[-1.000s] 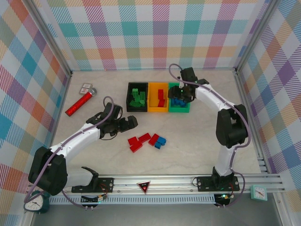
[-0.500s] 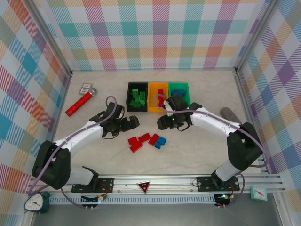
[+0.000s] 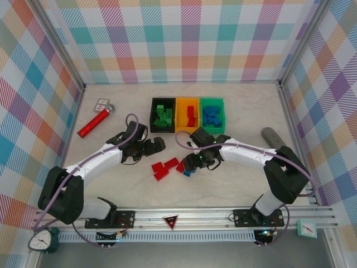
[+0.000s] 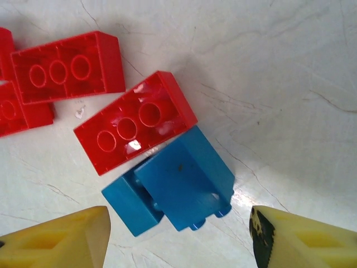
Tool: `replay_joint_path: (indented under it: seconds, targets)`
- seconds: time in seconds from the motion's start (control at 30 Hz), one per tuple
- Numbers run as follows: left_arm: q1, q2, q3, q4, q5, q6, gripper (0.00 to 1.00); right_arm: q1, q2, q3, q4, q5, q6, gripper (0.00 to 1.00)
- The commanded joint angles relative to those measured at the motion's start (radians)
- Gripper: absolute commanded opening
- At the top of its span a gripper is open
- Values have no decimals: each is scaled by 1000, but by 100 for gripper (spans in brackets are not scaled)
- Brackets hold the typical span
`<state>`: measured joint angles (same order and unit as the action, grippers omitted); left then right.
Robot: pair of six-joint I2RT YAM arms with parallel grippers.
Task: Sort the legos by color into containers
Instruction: Pick up the lego from the center of the table.
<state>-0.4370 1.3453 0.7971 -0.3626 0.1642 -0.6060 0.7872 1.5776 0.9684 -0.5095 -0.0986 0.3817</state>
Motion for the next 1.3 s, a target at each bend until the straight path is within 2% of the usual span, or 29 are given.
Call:
replay_joint_path:
  seconds: [0.0,0.33,0.7,0.97,1.07,1.27]
  targets:
    - [-3,-22,4,2,-1,10,100,10,24,-14,35,0,36,67]
    - [-3,-35,-5,-8,-8,10,100,14,110,25,-38,104,57,67]
    - [-3,-39,-9,-9,-10,10,100,12,96,17,-77,210,111,64]
    - [-3,-51,-12,-18,-14,13,100,10,15,-2,-27,199,130,64]
    - [-4,-50,-21,-6,-7,5,100,20,37,9,11,110,72,66]
    - [-5,-52,-18,-5,-9,1,100,29,93,44,-22,138,41,67]
